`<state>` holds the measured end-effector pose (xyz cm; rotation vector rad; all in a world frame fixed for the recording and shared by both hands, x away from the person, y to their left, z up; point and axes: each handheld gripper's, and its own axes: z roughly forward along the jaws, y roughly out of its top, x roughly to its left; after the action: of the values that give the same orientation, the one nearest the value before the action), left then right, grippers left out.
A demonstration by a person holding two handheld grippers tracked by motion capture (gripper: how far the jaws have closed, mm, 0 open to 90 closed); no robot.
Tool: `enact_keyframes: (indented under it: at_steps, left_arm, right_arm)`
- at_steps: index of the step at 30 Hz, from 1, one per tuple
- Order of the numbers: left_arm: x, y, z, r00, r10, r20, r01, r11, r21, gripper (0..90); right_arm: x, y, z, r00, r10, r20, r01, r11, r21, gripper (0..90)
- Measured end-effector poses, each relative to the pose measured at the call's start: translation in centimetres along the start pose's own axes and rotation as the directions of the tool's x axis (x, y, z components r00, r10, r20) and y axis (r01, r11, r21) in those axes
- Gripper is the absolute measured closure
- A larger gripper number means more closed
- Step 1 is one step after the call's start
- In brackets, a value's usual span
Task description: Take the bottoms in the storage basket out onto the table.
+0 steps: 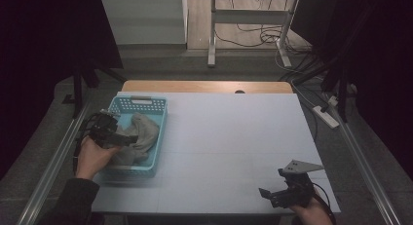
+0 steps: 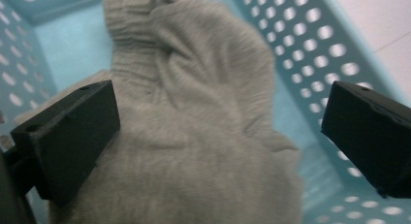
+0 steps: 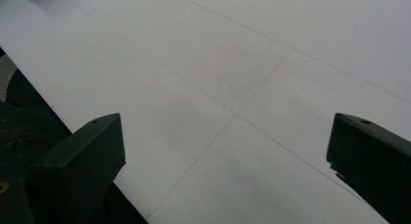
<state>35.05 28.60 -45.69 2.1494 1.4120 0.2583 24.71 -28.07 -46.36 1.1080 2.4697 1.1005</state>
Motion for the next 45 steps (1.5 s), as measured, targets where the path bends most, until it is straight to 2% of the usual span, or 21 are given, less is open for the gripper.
enact_keyframes:
  at_steps: [5,11,12,14,16,19,21,22,24,25,26,28,30,31,33,35,40,42,43,44,45]
  left_arm:
    - [0.7,0.1,1.4,0.9999,-0.014,-0.008,0.014,0.9979,0.063,0.0]
    - [0.5,0.2,2.5,0.9998,0.018,-0.005,-0.018,0.9936,0.112,0.0]
    - [0.4,0.4,3.1,0.9992,0.040,0.007,-0.040,0.9872,0.155,0.0]
    - [0.2,0.6,3.6,0.9984,0.054,0.014,-0.056,0.9821,0.180,0.0]
    - [0.3,0.7,3.8,0.9982,0.053,0.027,-0.057,0.9797,0.192,0.0]
    - [0.6,1.1,5.1,0.9960,0.043,0.078,-0.060,0.9686,0.241,0.0]
    - [0.6,1.1,5.5,0.9959,0.043,0.080,-0.062,0.9677,0.244,0.0]
    - [0.4,1.0,6.6,0.9962,0.068,0.054,-0.079,0.9632,0.257,0.0]
    - [-0.5,1.0,7.1,0.9892,0.147,-0.002,-0.140,0.9452,0.295,0.1]
    - [-0.5,1.0,7.1,0.9892,0.147,-0.002,-0.140,0.9452,0.295,0.3]
    - [-0.9,1.2,7.3,0.9848,0.165,-0.054,-0.140,0.9392,0.313,2.3]
    - [-0.9,1.3,7.4,0.9829,0.163,-0.086,-0.128,0.9400,0.316,7.6]
    - [-0.7,1.3,7.2,0.9840,0.152,-0.093,-0.118,0.9459,0.302,14.5]
    - [-0.6,1.3,7.0,0.9857,0.141,-0.092,-0.109,0.9511,0.289,18.9]
    - [-0.4,1.3,6.9,0.9873,0.134,-0.084,-0.106,0.9535,0.282,28.4]
    - [-0.1,1.2,6.6,0.9923,0.110,-0.057,-0.092,0.9613,0.260,37.9]
    - [-0.2,1.5,6.4,0.9943,0.079,-0.072,-0.056,0.9608,0.271,50.3]
    - [-0.2,1.5,6.3,0.9947,0.072,-0.073,-0.050,0.9621,0.268,60.0]
    - [-0.2,1.6,6.2,0.9947,0.074,-0.071,-0.052,0.9614,0.270,60.0]
    - [-0.3,1.7,6.1,0.9950,0.068,-0.072,-0.047,0.9625,0.267,68.1]
    - [-0.3,1.8,5.9,0.9945,0.077,-0.071,-0.055,0.9622,0.267,69.6]
  right_arm:
    - [0.0,0.0,0.0,1.0000,-0.005,0.001,0.005,1.000,0.001,0.5]
    - [0.0,0.0,0.0,1.0000,-0.005,-0.001,0.005,1.000,0.002,0.5]
    - [0.0,0.0,0.1,1.0000,-0.006,0.000,0.006,1.000,0.002,0.5]
    - [0.1,0.0,0.1,1.0000,-0.007,0.000,0.007,1.000,0.004,0.5]
    - [0.1,0.0,0.1,1.0000,-0.008,0.000,0.008,1.000,0.008,0.5]
    - [0.0,0.0,0.1,1.0000,-0.007,0.000,0.007,1.000,0.010,0.5]
    - [0.0,0.0,0.1,1.0000,-0.006,0.000,0.006,1.000,0.010,0.5]
    - [0.0,0.0,0.1,1.0000,-0.006,0.001,0.006,1.000,0.009,0.5]
    - [0.0,0.0,0.1,1.0000,-0.008,0.000,0.008,1.000,0.011,0.5]
    - [0.0,0.0,0.1,1.0000,-0.005,-0.001,0.005,1.000,0.011,0.5]
    - [0.0,0.0,0.1,1.0000,-0.004,-0.001,0.004,1.000,0.008,0.5]
    - [0.0,0.0,0.1,1.0000,-0.003,-0.001,0.003,1.000,0.006,0.5]
    - [0.0,0.0,0.1,1.0000,-0.005,-0.001,0.005,1.000,0.007,0.5]
    - [0.0,0.0,0.1,1.0000,-0.004,0.000,0.004,1.000,0.005,0.5]
    - [0.0,0.0,0.1,1.0000,-0.005,0.000,0.005,1.000,0.005,0.5]
    - [0.0,0.0,0.1,1.0000,-0.006,-0.002,0.006,1.000,0.006,0.5]
    - [0.0,0.0,0.0,1.0000,-0.007,-0.003,0.007,1.000,0.000,0.5]
    - [0.1,0.0,-0.1,1.0000,-0.008,-0.003,0.008,1.000,-0.003,0.5]
    - [0.1,0.0,-0.1,1.0000,-0.008,-0.003,0.008,1.000,-0.003,0.5]
    - [0.1,-0.1,-0.1,0.9999,-0.011,-0.004,0.011,1.000,-0.006,0.5]
    - [0.1,-0.1,-0.1,0.9999,-0.010,-0.005,0.010,1.000,-0.007,0.5]
